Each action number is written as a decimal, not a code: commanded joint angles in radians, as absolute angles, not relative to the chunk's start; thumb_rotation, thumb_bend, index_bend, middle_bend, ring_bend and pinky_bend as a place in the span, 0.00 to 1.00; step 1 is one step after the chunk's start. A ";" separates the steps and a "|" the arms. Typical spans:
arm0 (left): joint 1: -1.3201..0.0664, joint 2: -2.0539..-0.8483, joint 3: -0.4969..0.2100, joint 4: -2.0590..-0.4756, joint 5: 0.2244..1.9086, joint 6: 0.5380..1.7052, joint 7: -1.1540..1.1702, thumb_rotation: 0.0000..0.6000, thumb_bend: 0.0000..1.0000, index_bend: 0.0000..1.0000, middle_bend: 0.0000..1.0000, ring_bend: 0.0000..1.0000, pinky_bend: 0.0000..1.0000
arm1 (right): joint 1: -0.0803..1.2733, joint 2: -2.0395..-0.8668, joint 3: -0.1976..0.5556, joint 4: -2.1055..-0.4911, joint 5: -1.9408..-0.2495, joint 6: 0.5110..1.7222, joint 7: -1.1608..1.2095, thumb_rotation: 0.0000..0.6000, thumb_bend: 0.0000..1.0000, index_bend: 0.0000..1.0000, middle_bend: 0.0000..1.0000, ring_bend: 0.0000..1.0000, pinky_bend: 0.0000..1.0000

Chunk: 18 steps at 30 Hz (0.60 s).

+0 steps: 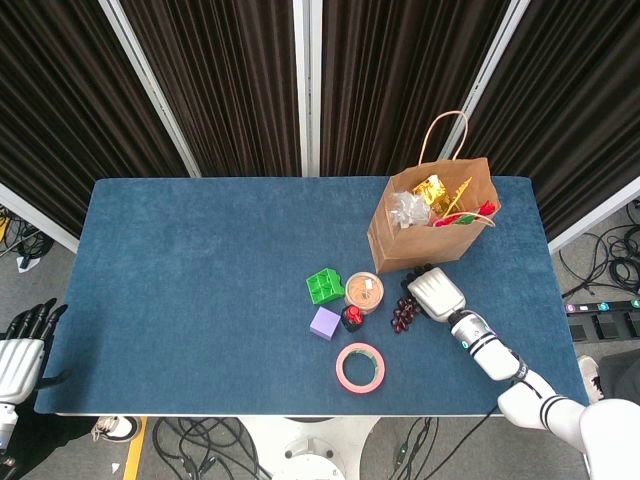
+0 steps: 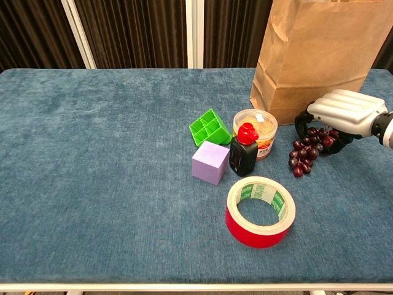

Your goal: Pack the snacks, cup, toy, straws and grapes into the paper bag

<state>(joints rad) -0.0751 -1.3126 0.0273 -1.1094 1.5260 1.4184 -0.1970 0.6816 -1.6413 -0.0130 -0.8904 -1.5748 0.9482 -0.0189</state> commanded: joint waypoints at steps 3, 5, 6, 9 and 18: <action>-0.074 -1.311 0.028 -1.112 1.527 1.420 -0.198 1.00 0.06 0.07 0.04 0.00 0.11 | 0.671 -1.629 -0.012 -0.905 -1.575 0.973 -0.028 1.00 0.29 0.62 0.51 0.41 0.48; -0.074 -1.311 0.028 -1.114 1.527 1.420 -0.198 1.00 0.06 0.07 0.04 0.00 0.11 | 0.666 -1.619 -0.011 -0.913 -1.576 0.988 -0.029 1.00 0.30 0.68 0.56 0.45 0.53; -0.074 -1.310 0.028 -1.115 1.527 1.420 -0.198 1.00 0.06 0.07 0.04 0.00 0.11 | 0.664 -1.613 -0.010 -0.919 -1.576 0.994 -0.028 1.00 0.30 0.71 0.58 0.48 0.55; -0.073 -1.310 0.028 -1.119 1.526 1.420 -0.198 1.00 0.06 0.07 0.04 0.00 0.11 | 0.659 -1.584 -0.007 -0.949 -1.579 1.015 -0.019 1.00 0.31 0.77 0.62 0.52 0.61; -0.075 -1.309 0.028 -1.133 1.531 1.423 -0.191 1.00 0.06 0.07 0.04 0.00 0.11 | 0.648 -1.462 0.029 -1.103 -1.586 1.105 -0.033 1.00 0.34 0.86 0.69 0.60 0.72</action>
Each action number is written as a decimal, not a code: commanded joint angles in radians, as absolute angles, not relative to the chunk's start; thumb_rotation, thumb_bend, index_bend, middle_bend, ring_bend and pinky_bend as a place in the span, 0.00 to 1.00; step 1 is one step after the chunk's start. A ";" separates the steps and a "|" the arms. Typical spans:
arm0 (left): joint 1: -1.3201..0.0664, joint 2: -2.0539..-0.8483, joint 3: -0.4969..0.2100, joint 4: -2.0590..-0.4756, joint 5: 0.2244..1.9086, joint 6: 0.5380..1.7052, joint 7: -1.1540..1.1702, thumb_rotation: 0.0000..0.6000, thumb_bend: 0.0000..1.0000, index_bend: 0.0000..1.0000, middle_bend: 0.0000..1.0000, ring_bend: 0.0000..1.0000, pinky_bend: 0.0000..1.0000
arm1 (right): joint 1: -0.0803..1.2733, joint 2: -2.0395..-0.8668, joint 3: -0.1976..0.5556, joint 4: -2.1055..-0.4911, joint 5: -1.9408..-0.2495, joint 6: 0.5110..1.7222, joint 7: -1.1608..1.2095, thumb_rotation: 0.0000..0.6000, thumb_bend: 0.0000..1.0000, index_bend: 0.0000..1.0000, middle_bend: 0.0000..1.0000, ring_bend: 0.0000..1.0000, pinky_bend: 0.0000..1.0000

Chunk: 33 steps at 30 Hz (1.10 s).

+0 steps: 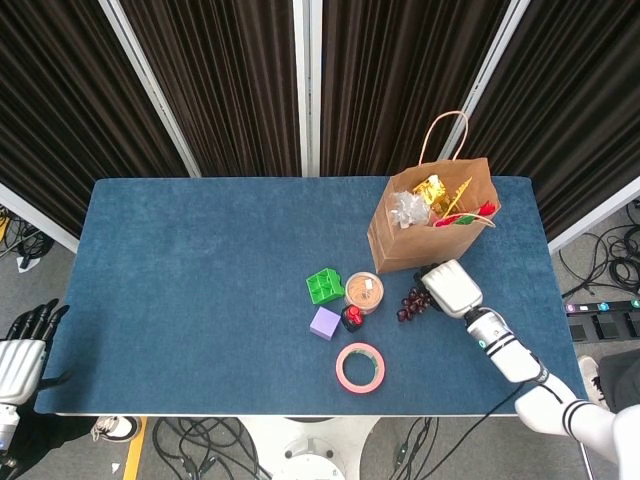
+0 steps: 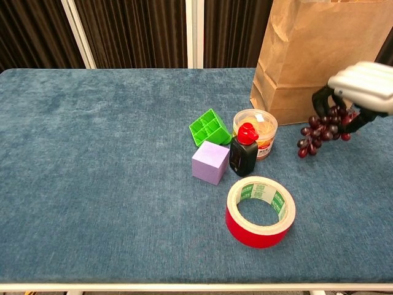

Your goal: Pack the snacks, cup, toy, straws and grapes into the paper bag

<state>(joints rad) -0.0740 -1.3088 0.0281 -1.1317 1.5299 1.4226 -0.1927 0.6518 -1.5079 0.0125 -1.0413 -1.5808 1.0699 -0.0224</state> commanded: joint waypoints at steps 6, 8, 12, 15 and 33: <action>-0.079 -1.305 0.028 -1.147 1.537 1.425 -0.181 1.00 0.06 0.07 0.04 0.00 0.11 | 0.658 -1.348 0.078 -1.317 -1.605 1.172 -0.093 1.00 0.34 0.87 0.70 0.61 0.73; -0.082 -1.302 0.027 -1.156 1.540 1.427 -0.176 1.00 0.06 0.07 0.04 0.00 0.12 | 0.671 -1.303 0.108 -1.414 -1.611 1.189 -0.133 1.00 0.34 0.87 0.70 0.61 0.73; -0.085 -1.298 0.025 -1.173 1.547 1.434 -0.167 1.00 0.06 0.07 0.04 0.00 0.11 | 0.701 -1.227 0.171 -1.618 -1.598 1.186 -0.216 1.00 0.34 0.87 0.70 0.61 0.73; -0.086 -1.292 0.026 -1.187 1.551 1.437 -0.157 1.00 0.06 0.07 0.04 0.00 0.11 | 0.731 -1.188 0.221 -1.756 -1.577 1.166 -0.299 1.00 0.34 0.87 0.70 0.61 0.73; -0.082 -1.280 0.022 -1.214 1.544 1.446 -0.162 1.00 0.06 0.07 0.04 0.00 0.12 | 0.864 -1.130 0.525 -1.821 -1.233 1.230 -0.689 1.00 0.35 0.88 0.70 0.61 0.73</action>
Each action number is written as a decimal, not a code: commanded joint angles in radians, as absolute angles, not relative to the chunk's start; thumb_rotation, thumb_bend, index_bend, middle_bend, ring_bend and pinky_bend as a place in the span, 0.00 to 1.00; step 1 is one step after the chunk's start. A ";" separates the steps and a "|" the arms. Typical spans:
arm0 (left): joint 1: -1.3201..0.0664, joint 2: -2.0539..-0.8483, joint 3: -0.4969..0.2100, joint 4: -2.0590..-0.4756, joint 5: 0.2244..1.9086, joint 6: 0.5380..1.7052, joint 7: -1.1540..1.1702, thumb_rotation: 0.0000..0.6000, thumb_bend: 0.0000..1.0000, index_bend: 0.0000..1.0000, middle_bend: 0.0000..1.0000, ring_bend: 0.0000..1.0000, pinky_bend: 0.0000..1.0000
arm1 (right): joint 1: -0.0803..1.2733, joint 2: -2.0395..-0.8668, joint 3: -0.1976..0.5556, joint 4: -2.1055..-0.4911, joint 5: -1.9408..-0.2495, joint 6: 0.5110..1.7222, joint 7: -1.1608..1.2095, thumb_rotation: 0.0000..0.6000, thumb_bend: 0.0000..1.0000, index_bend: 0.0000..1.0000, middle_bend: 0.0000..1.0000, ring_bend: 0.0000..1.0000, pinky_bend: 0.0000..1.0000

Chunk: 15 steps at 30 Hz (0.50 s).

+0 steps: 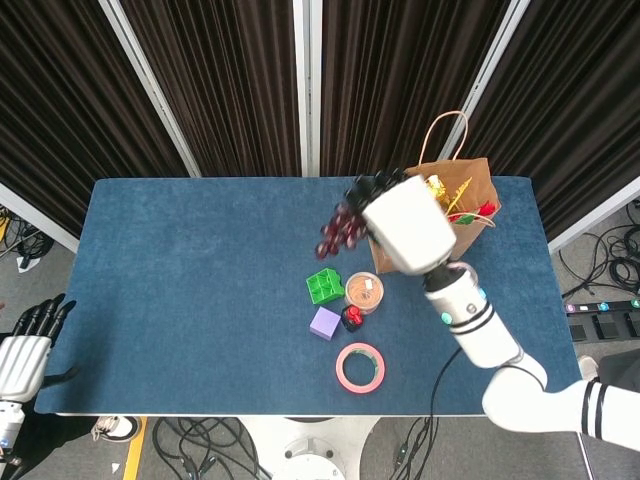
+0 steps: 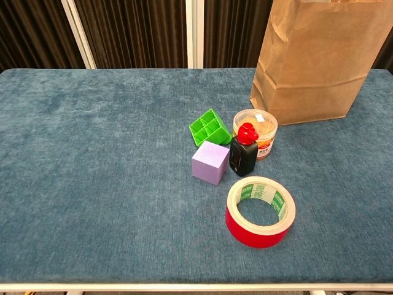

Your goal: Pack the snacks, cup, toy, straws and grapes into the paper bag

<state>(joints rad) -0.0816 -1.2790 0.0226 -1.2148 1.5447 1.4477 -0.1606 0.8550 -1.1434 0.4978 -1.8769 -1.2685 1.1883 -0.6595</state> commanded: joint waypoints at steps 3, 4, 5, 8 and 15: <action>-0.083 -1.282 0.022 -1.209 1.539 1.438 -0.168 1.00 0.06 0.07 0.04 0.00 0.11 | 0.843 -1.127 0.526 -1.752 -1.222 1.268 -0.665 1.00 0.35 0.88 0.70 0.61 0.73; -0.083 -1.283 0.023 -1.207 1.538 1.436 -0.170 1.00 0.06 0.07 0.04 0.00 0.11 | 0.835 -1.127 0.523 -1.720 -1.215 1.278 -0.654 1.00 0.35 0.87 0.70 0.61 0.73; -0.084 -1.284 0.023 -1.205 1.539 1.435 -0.171 1.00 0.06 0.07 0.04 0.00 0.11 | 0.830 -1.128 0.521 -1.695 -1.206 1.281 -0.644 1.00 0.35 0.87 0.70 0.61 0.73; -0.087 -1.290 0.023 -1.201 1.542 1.434 -0.171 1.00 0.06 0.07 0.04 0.00 0.11 | 0.813 -1.132 0.509 -1.624 -1.166 1.275 -0.611 1.00 0.35 0.87 0.70 0.61 0.73; -0.092 -1.282 0.027 -1.216 1.557 1.440 -0.167 1.00 0.06 0.07 0.04 0.00 0.11 | 0.798 -1.159 0.459 -1.514 -1.087 1.213 -0.572 1.00 0.36 0.85 0.70 0.60 0.72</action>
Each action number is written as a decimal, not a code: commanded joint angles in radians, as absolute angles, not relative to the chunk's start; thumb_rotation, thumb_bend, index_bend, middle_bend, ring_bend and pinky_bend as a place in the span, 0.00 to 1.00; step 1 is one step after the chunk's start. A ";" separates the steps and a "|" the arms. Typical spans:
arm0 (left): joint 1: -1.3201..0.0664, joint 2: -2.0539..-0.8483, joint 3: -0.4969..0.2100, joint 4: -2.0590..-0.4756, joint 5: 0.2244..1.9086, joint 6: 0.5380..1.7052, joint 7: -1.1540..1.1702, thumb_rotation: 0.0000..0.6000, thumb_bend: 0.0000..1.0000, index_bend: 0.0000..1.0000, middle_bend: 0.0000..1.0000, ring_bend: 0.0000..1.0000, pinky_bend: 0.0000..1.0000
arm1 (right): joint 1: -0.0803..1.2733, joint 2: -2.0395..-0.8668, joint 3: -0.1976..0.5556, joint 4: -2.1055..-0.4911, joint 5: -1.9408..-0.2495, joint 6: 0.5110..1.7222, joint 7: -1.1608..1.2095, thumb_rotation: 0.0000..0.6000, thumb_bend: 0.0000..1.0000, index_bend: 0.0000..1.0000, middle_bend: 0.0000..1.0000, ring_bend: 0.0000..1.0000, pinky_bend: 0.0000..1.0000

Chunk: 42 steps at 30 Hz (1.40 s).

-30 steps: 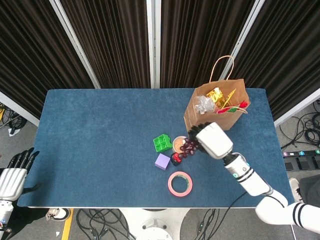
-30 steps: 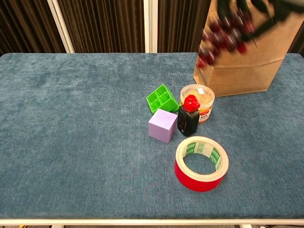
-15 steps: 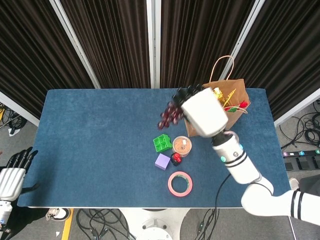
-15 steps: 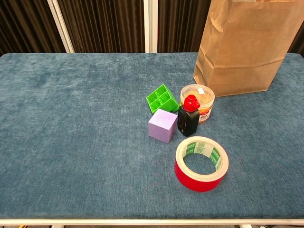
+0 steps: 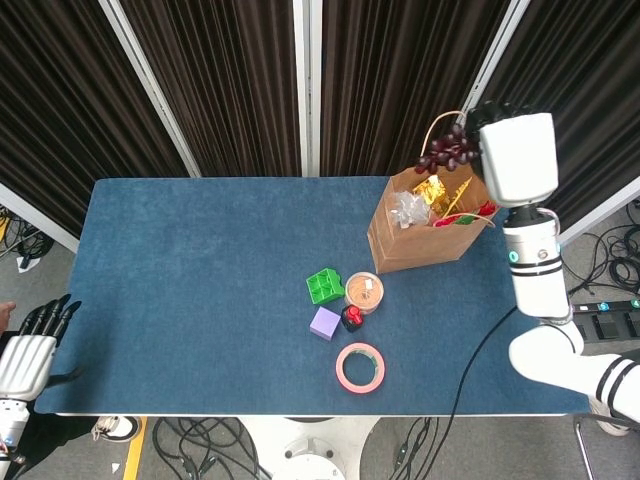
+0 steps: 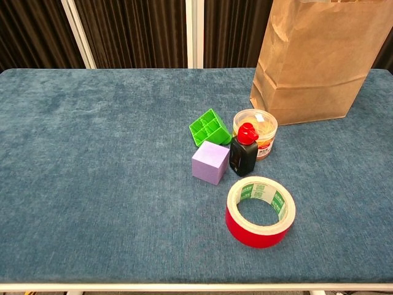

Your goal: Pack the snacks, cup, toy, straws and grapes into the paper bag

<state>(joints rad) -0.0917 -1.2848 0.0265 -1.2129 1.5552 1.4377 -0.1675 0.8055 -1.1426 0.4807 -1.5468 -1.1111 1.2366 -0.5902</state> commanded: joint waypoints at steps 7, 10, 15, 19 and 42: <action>-0.087 -1.274 0.027 -1.218 1.549 1.442 -0.167 1.00 0.06 0.07 0.04 0.00 0.11 | 0.812 -1.239 0.412 -1.425 -1.073 1.172 -0.519 1.00 0.36 0.84 0.70 0.60 0.71; -0.086 -1.272 0.028 -1.217 1.547 1.441 -0.166 1.00 0.06 0.07 0.04 0.00 0.11 | 0.820 -1.265 0.401 -1.399 -1.067 1.159 -0.507 1.00 0.35 0.82 0.70 0.59 0.70; -0.088 -1.273 0.027 -1.214 1.545 1.436 -0.167 1.00 0.06 0.07 0.04 0.00 0.11 | 0.821 -1.256 0.389 -1.411 -1.013 1.101 -0.510 1.00 0.10 0.67 0.59 0.44 0.53; -0.090 -1.278 0.028 -1.210 1.547 1.432 -0.165 1.00 0.06 0.07 0.04 0.00 0.11 | 0.824 -1.235 0.387 -1.429 -0.940 1.069 -0.557 1.00 0.00 0.45 0.42 0.22 0.29; -0.091 -1.275 0.029 -1.225 1.550 1.434 -0.159 1.00 0.06 0.07 0.04 0.00 0.11 | 0.812 -1.188 0.484 -1.603 -1.058 1.251 -0.354 1.00 0.01 0.31 0.29 0.09 0.15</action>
